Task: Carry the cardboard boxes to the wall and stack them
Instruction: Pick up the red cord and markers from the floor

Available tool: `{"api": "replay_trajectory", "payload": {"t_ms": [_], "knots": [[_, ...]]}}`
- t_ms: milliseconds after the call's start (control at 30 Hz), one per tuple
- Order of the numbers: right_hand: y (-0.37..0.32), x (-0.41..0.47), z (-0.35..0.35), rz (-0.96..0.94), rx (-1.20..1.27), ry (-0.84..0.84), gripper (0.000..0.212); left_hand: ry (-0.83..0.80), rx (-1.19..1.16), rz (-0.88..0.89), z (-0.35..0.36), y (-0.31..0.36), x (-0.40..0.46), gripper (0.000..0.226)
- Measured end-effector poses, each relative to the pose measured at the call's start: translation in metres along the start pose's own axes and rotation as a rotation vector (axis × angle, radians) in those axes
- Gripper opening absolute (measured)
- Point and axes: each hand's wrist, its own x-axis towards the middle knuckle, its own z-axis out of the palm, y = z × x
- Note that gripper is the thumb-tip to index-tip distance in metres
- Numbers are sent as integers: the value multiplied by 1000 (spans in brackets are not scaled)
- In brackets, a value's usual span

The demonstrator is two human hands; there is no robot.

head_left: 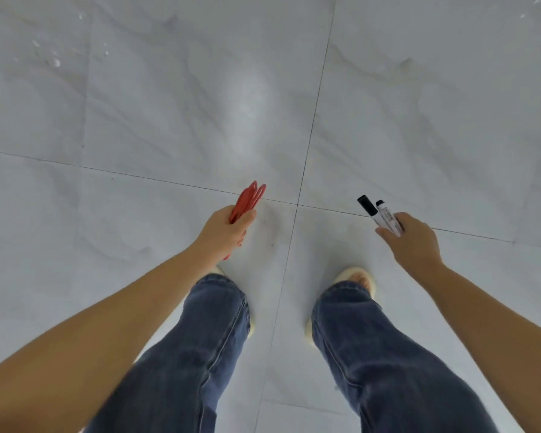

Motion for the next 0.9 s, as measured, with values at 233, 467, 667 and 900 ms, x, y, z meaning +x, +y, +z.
{"api": "replay_trajectory", "payload": {"t_ms": [233,467,667,900], "knots": [[-105,-110,-117,-129,22,-26,17,21,-282,-73,-33,82,-165,30],[-215,-236,-218,-350,168,-59,17,140,-214,15,-104,153,-322,26],[-262,-313,-259,-489,253,-73,20,245,-200,152,-160,162,-411,27],[-263,-347,-291,-617,206,-152,20,503,-174,188,-144,130,-499,29]]}}
